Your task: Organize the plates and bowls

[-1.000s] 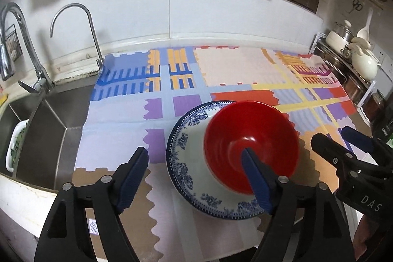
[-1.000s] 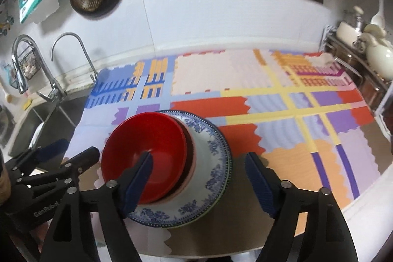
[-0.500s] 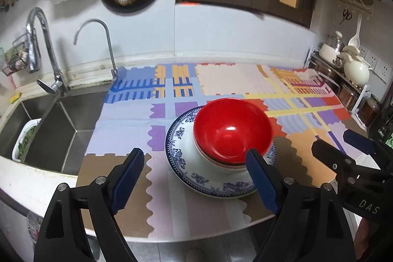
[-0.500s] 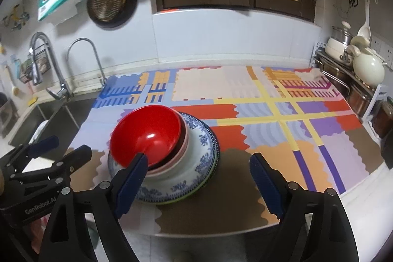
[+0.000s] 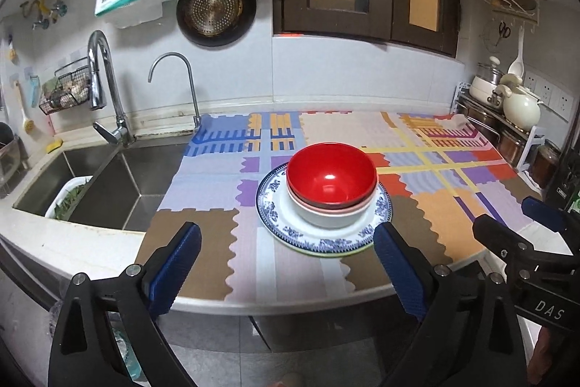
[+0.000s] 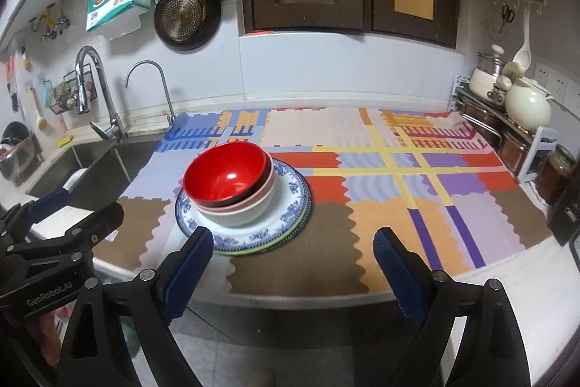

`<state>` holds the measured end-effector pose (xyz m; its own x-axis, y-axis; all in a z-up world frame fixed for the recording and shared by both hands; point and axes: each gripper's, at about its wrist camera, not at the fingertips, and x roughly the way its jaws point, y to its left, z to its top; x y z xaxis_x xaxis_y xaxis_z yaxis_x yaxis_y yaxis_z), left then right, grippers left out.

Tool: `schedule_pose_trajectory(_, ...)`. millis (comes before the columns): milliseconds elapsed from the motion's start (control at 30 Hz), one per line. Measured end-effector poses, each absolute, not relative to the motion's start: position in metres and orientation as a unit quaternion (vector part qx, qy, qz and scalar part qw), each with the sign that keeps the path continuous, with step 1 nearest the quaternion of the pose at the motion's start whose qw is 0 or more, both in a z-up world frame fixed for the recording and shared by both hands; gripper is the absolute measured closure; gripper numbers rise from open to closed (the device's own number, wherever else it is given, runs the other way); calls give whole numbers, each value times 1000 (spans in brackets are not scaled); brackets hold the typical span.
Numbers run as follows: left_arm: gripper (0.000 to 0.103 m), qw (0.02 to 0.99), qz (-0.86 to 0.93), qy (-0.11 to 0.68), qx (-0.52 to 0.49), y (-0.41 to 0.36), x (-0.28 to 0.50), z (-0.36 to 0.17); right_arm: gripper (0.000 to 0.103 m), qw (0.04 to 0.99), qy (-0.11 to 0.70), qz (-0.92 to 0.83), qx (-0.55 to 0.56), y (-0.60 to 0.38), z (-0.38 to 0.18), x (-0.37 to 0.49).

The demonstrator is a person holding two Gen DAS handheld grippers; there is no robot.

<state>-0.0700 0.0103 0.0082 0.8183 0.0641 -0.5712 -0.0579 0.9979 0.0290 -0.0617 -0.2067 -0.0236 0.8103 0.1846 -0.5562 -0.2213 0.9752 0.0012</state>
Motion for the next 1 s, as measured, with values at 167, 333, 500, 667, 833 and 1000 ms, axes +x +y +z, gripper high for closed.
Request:
schedule_pose_trajectory(167, 3, 959, 31, 282, 12, 3, -98, 14, 12, 956, 274, 104, -30, -216, -20, -91)
schedule_pose_trajectory(333, 0, 963, 33, 266, 21, -3, -120, 20, 12, 958, 264, 105, -29, -224, -16, -116)
schedule_pose_trajectory(500, 0, 966, 33, 257, 21, -7, -137, 26, 12, 960, 258, 108, -25, -229, -13, -132)
schedule_pose_trajectory(667, 0, 967, 32, 253, 21, -12, -150, 29, 12, 962, 250, 110, -24, -235, -11, -146)
schedule_pose_trajectory(833, 0, 968, 31, 249, 19, -15, -158, 31, 12, 963, 247, 110, -21, -239, -9, -155)
schedule_pose_trajectory(1000, 0, 968, 30, 249, 17, -16, -162, 33, 12, 963, 244, 113, -21, -242, -8, -161)
